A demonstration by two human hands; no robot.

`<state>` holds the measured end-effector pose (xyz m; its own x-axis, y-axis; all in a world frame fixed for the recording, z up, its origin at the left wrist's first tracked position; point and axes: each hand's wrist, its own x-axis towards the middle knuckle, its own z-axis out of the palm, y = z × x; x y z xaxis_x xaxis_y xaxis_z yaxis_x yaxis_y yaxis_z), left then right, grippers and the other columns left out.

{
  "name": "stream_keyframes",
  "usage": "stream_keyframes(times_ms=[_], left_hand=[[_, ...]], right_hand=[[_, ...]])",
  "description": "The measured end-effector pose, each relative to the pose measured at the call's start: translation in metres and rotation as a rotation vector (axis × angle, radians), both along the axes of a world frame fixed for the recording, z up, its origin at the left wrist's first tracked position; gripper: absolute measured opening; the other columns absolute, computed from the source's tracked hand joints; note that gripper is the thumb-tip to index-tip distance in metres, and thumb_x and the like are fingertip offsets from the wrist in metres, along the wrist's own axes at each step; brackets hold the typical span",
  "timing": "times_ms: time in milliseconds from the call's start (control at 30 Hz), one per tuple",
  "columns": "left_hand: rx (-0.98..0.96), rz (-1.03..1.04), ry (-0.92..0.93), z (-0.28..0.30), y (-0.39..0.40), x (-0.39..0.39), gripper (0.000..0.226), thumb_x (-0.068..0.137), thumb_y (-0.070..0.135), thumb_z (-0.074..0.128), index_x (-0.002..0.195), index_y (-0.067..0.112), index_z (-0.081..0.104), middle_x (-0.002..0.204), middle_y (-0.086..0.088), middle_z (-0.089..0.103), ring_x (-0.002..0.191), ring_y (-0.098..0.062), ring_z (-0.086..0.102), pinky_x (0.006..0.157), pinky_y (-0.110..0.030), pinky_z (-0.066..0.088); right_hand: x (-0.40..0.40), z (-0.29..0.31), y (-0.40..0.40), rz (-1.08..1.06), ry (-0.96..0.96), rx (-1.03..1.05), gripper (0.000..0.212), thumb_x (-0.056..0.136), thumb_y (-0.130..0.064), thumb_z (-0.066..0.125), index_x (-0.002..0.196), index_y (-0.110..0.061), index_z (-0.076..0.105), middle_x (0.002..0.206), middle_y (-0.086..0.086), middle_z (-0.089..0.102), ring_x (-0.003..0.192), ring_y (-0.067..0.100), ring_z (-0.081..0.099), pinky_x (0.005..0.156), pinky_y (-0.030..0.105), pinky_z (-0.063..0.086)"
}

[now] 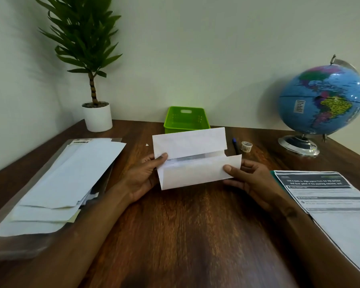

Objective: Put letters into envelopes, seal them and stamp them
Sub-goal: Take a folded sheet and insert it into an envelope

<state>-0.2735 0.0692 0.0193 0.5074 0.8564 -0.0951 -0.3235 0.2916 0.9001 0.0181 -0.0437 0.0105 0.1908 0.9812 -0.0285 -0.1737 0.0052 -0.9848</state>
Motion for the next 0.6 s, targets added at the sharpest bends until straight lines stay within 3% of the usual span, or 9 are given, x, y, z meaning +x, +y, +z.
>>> stream_keyframes(times_ms=[133, 300, 433, 500, 600], left_hand=[[0.001, -0.026, -0.012, -0.003, 0.0013, -0.0018, 0.036, 0.098, 0.018, 0.062, 0.132, 0.007, 0.062, 0.133, -0.014, 0.066, 0.123, -0.027, 0.062, 0.102, -0.044, 0.052], [0.059, -0.12, -0.063, -0.0014, -0.0007, -0.0003, 0.037, 0.102, 0.025, 0.056, 0.137, 0.015, 0.06, 0.137, -0.012, 0.064, 0.131, -0.029, 0.058, 0.113, -0.049, 0.041], [0.104, -0.172, -0.115, 0.0007, -0.0017, 0.0007, 0.042, 0.102, 0.038, 0.055, 0.14, 0.021, 0.058, 0.142, -0.009, 0.061, 0.131, -0.027, 0.058, 0.111, -0.047, 0.046], [0.168, -0.192, -0.083, -0.0005, -0.0021, -0.0003, 0.053, 0.096, 0.05, 0.06, 0.14, 0.021, 0.058, 0.143, -0.01, 0.06, 0.132, -0.029, 0.057, 0.111, -0.049, 0.046], [0.245, -0.248, -0.012, -0.0029, -0.003, -0.002, 0.066, 0.081, 0.05, 0.078, 0.136, 0.016, 0.062, 0.142, -0.013, 0.06, 0.134, -0.03, 0.054, 0.111, -0.046, 0.046]], right_hand=[[-0.0028, 0.0004, 0.0023, -0.101, -0.005, 0.029, 0.066, 0.063, -0.023, 0.096, 0.122, -0.016, 0.068, 0.122, 0.007, 0.076, 0.107, 0.028, 0.076, 0.075, 0.037, 0.065], [-0.0056, 0.0022, 0.002, -0.2, -0.051, -0.005, 0.069, 0.066, -0.013, 0.089, 0.128, -0.025, 0.06, 0.119, 0.006, 0.073, 0.096, 0.025, 0.079, 0.07, 0.039, 0.066], [-0.0091, 0.0035, 0.0027, -0.227, -0.108, -0.015, 0.062, 0.078, -0.004, 0.085, 0.131, -0.026, 0.06, 0.126, 0.003, 0.07, 0.104, 0.029, 0.076, 0.073, 0.042, 0.066], [-0.0085, 0.0025, 0.0027, -0.233, -0.119, -0.008, 0.059, 0.081, -0.003, 0.083, 0.131, -0.025, 0.06, 0.127, 0.002, 0.07, 0.103, 0.027, 0.076, 0.073, 0.042, 0.066], [-0.0061, -0.0001, 0.0028, -0.237, -0.092, 0.003, 0.058, 0.082, -0.003, 0.082, 0.13, -0.025, 0.058, 0.124, 0.002, 0.071, 0.095, 0.022, 0.079, 0.071, 0.039, 0.066]])
